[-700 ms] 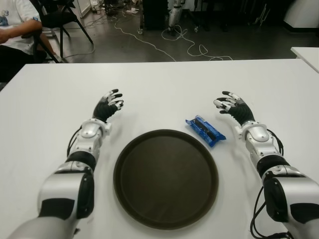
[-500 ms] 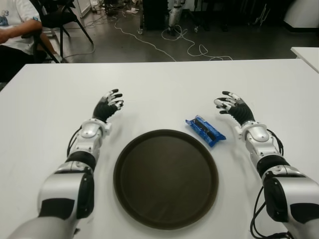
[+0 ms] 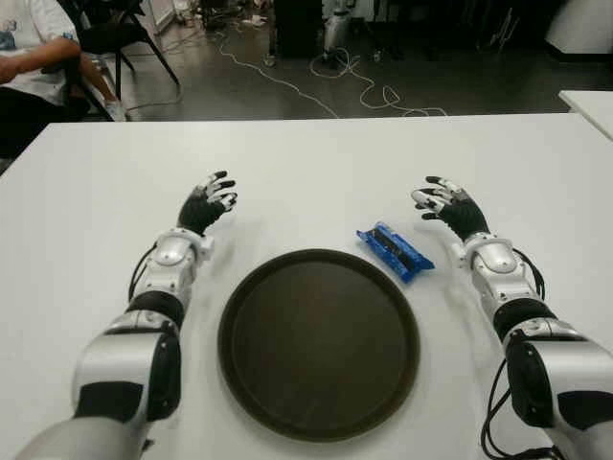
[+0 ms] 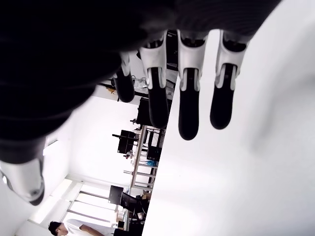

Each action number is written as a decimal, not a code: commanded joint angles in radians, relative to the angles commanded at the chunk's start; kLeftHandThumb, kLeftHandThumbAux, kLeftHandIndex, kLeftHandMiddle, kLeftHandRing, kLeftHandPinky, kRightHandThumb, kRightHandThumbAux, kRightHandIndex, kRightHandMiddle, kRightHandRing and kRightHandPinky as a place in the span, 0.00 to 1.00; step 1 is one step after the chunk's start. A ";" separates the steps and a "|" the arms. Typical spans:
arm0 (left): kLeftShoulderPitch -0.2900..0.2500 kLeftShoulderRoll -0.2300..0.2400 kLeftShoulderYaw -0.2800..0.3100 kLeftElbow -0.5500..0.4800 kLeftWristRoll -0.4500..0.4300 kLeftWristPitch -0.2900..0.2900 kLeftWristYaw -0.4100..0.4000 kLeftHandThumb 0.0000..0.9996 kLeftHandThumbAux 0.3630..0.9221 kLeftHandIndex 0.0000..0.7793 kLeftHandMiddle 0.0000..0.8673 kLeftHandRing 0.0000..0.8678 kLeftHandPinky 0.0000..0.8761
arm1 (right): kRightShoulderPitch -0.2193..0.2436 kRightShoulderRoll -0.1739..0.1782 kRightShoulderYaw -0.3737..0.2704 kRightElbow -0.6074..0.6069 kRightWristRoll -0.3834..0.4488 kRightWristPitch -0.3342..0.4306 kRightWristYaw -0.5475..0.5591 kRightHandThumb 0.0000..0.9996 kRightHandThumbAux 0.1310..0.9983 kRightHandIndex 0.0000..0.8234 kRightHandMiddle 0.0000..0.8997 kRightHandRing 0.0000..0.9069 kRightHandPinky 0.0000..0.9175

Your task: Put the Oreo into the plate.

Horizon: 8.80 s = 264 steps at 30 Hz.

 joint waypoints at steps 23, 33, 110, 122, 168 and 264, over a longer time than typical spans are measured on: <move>-0.002 0.002 -0.002 -0.001 0.003 0.005 0.001 0.04 0.70 0.16 0.21 0.21 0.23 | -0.002 0.001 -0.005 0.003 0.004 0.006 0.008 0.08 0.51 0.20 0.31 0.35 0.41; 0.000 0.000 -0.001 -0.001 0.002 -0.003 0.004 0.04 0.70 0.16 0.22 0.22 0.23 | -0.001 0.000 -0.006 0.003 0.002 0.000 0.007 0.09 0.51 0.20 0.31 0.35 0.40; 0.006 0.011 -0.011 0.000 0.010 -0.006 0.005 0.03 0.71 0.16 0.22 0.22 0.22 | 0.347 -0.104 0.607 -1.095 -1.010 0.811 -0.217 0.00 0.38 0.00 0.00 0.00 0.00; 0.008 0.012 -0.006 0.001 0.010 -0.009 0.004 0.04 0.69 0.16 0.22 0.22 0.22 | 0.371 -0.103 0.612 -1.176 -1.048 0.859 -0.161 0.00 0.38 0.00 0.00 0.00 0.00; 0.009 0.016 -0.016 0.000 0.017 -0.012 0.006 0.04 0.68 0.16 0.23 0.23 0.23 | 0.405 -0.090 0.609 -1.341 -1.236 0.927 0.221 0.00 0.42 0.23 0.26 0.32 0.46; 0.009 0.019 -0.017 -0.001 0.016 -0.015 0.000 0.02 0.71 0.15 0.21 0.20 0.21 | 0.260 -0.028 0.569 -0.853 -0.867 0.756 -0.088 0.00 0.47 0.34 0.40 0.45 0.41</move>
